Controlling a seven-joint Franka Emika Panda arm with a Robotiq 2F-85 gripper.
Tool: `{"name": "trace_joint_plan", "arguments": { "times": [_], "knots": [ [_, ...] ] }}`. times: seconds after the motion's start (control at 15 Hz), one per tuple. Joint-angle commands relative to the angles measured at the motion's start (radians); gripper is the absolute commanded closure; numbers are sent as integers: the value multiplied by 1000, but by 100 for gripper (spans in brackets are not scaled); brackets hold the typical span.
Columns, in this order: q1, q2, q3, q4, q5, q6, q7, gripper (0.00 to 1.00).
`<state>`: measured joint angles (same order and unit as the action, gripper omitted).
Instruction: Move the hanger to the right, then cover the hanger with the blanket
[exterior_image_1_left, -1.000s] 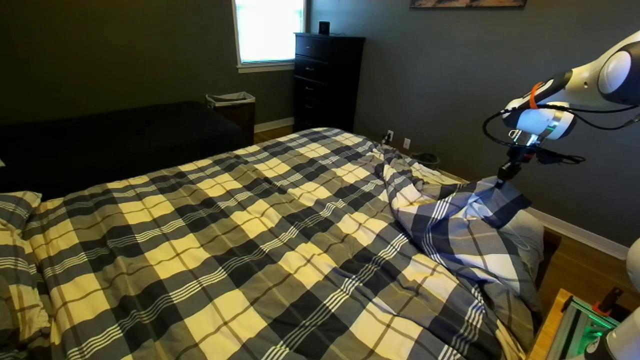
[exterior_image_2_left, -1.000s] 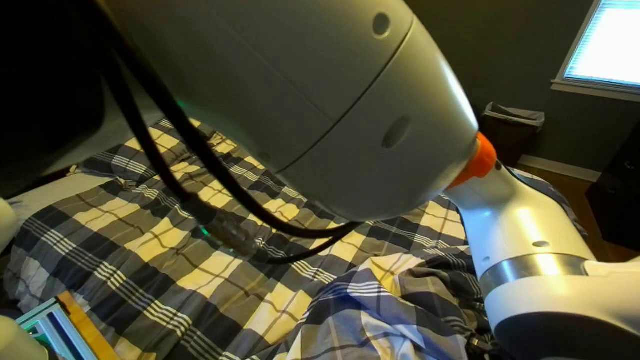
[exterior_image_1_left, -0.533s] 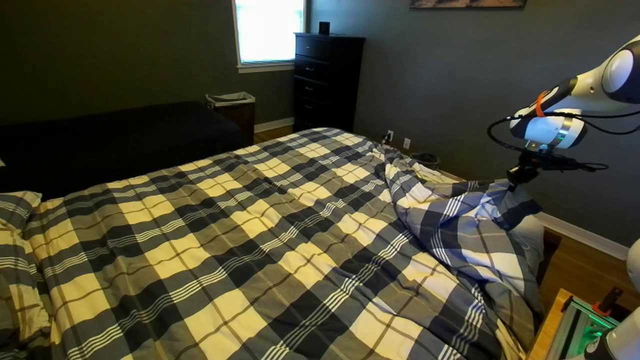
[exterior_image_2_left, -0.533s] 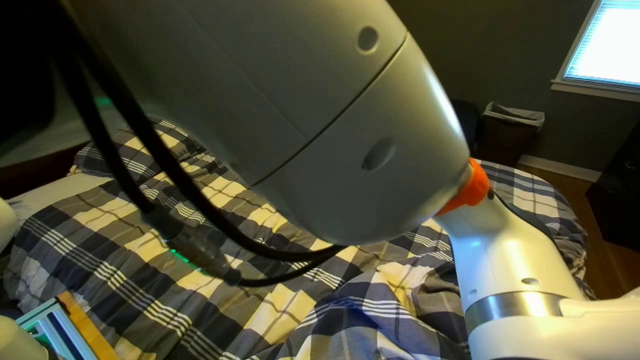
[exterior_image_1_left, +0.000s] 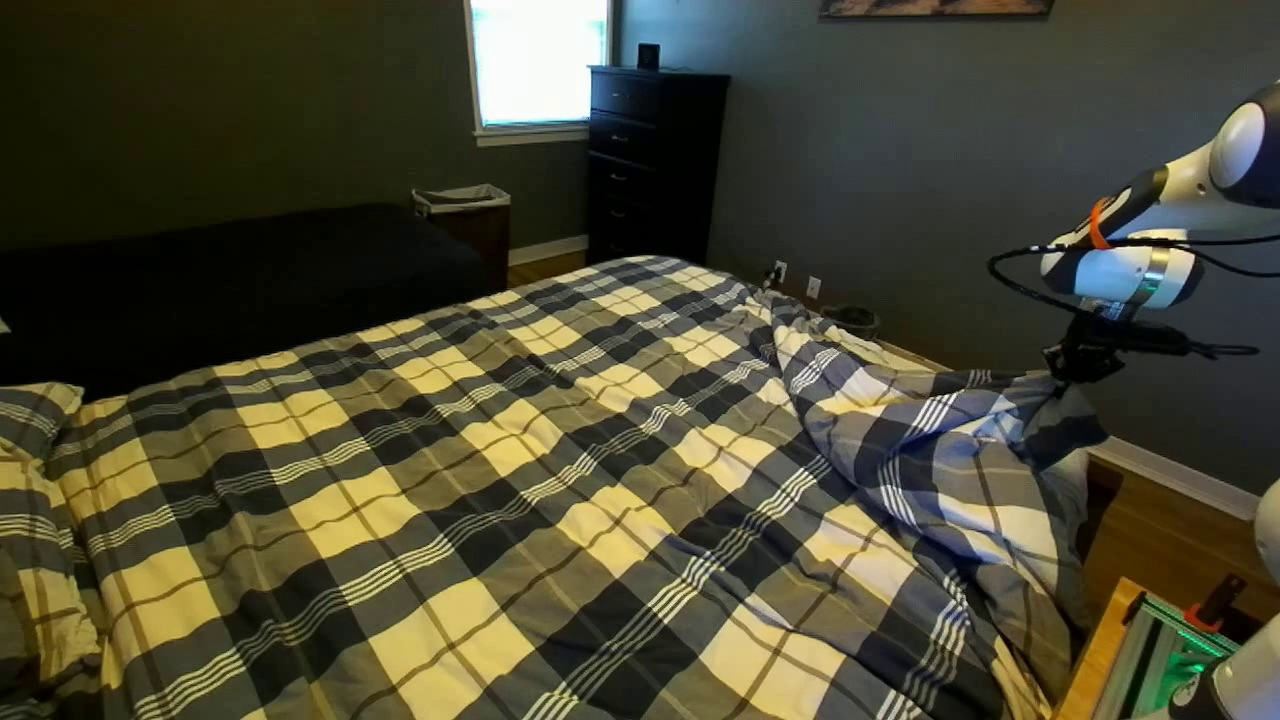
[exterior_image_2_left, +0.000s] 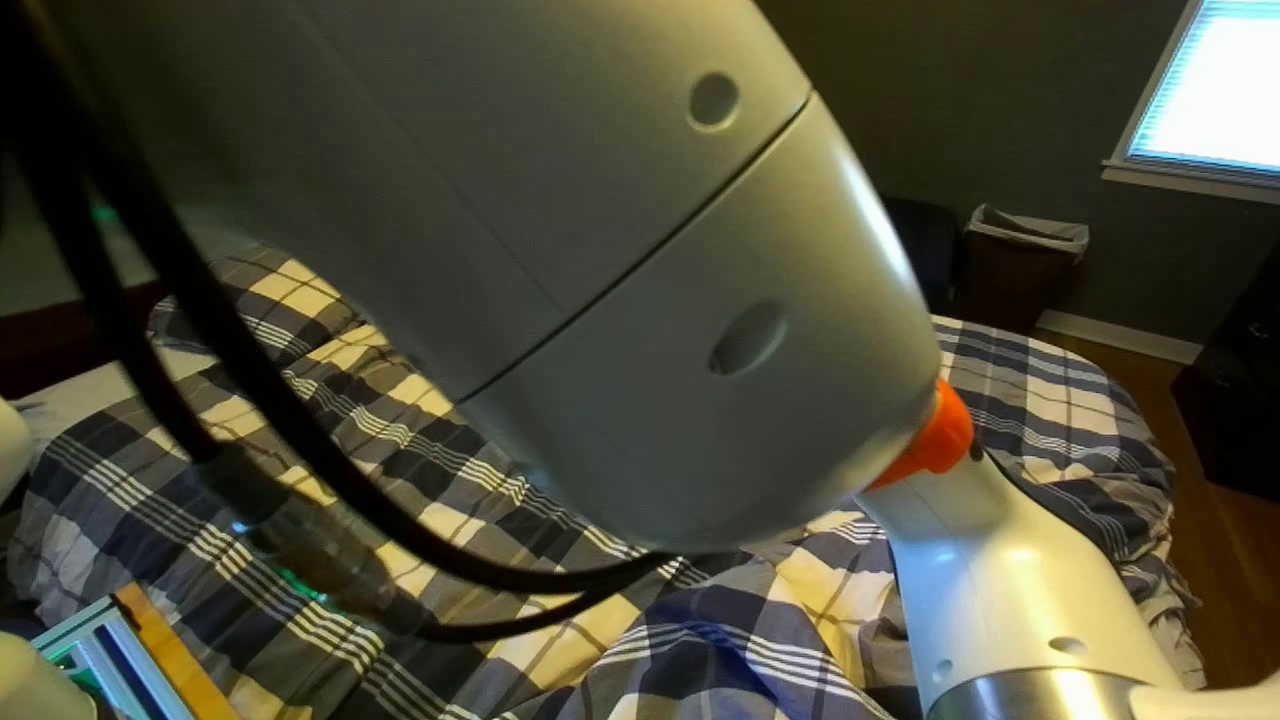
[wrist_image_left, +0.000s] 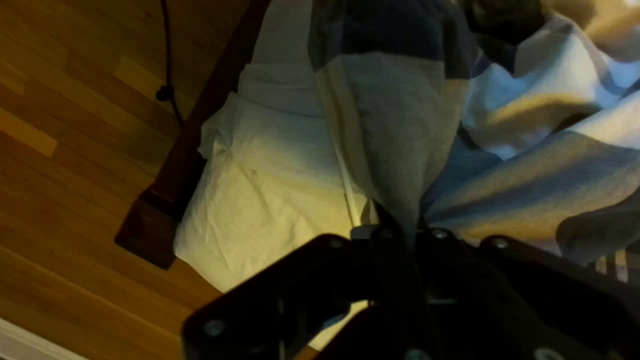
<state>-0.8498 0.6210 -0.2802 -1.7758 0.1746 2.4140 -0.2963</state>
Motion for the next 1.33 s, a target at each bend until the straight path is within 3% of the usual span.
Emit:
{"name": "trace_joint_plan", "arguments": {
  "times": [0.0, 0.2, 0.47, 0.53, 0.67, 1.07, 1.27],
  "knots": [
    [10, -19, -51, -28, -25, -5, 179, 99],
    [5, -12, -80, -21, -20, -21, 290, 99],
    [-8, 3, -80, 2, -9, -45, 341, 99],
    [-10, -6, -68, -3, -11, -37, 316, 70],
    [-11, -30, -36, -21, -17, 11, 229, 64],
    [-40, 1, 72, 55, -17, 30, -39, 18],
    [-77, 52, 149, 109, 7, 5, -192, 1]
  ]
}}
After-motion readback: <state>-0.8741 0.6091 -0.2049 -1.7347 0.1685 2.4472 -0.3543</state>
